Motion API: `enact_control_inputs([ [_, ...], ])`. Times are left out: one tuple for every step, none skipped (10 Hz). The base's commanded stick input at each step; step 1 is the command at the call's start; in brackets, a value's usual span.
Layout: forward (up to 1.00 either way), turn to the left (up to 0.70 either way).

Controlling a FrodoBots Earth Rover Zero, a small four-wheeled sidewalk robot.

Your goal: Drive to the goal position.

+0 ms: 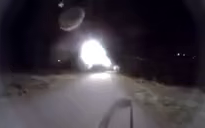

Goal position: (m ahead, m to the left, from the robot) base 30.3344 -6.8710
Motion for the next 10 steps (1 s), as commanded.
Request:
enact_control_inputs([
  [1.0, 0.0],
  [1.0, 0.0],
  [1.0, 0.0],
  [1.0, 0.0],
  [1.0, 0.0],
  [1.0, 0.0],
  [1.0, 0.0],
  [1.0, 0.0],
  [1.0, 0.0],
  [1.0, 0.0],
])
